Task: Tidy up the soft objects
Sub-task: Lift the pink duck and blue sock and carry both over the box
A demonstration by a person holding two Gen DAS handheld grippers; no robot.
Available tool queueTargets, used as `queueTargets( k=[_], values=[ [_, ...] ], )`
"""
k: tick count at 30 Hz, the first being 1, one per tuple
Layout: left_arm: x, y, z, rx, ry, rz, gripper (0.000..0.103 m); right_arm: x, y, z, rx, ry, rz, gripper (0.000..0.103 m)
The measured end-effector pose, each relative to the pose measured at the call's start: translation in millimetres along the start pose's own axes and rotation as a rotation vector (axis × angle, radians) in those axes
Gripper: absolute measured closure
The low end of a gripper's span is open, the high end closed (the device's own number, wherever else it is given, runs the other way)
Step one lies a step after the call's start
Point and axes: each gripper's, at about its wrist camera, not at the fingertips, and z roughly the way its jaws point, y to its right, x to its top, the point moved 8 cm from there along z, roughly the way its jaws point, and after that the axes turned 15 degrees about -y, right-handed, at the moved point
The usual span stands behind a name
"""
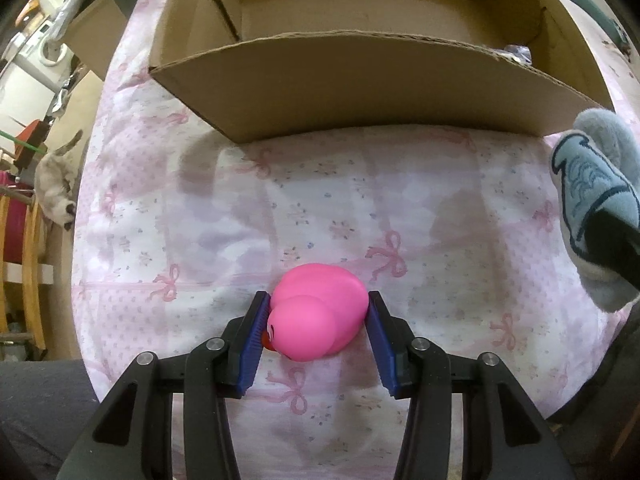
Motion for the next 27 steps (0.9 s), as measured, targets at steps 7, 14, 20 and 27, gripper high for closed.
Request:
queueTargets(
  k=[7, 14, 20, 27],
  values=[
    [2, -23, -18, 0.017, 0.057, -0.063, 0.059, -2, -3, -1, 0.011, -0.005, -0.009, 0.061],
    [3, -61, -57, 0.0, 0.169, -0.169, 0.059, -3, -8, -5, 0.046, 0.008, -0.028, 0.06],
    [12, -67, -107, -0.03, 0.259, -0.197, 0.059, 2, -19, -26, 0.146, 0.082, -0.055, 0.06],
    [34, -54, -174, -0.002, 0.408, -0.176, 0.059, 23, -23, -60, 0.172, 0.197, -0.076, 0.06]
  ],
)
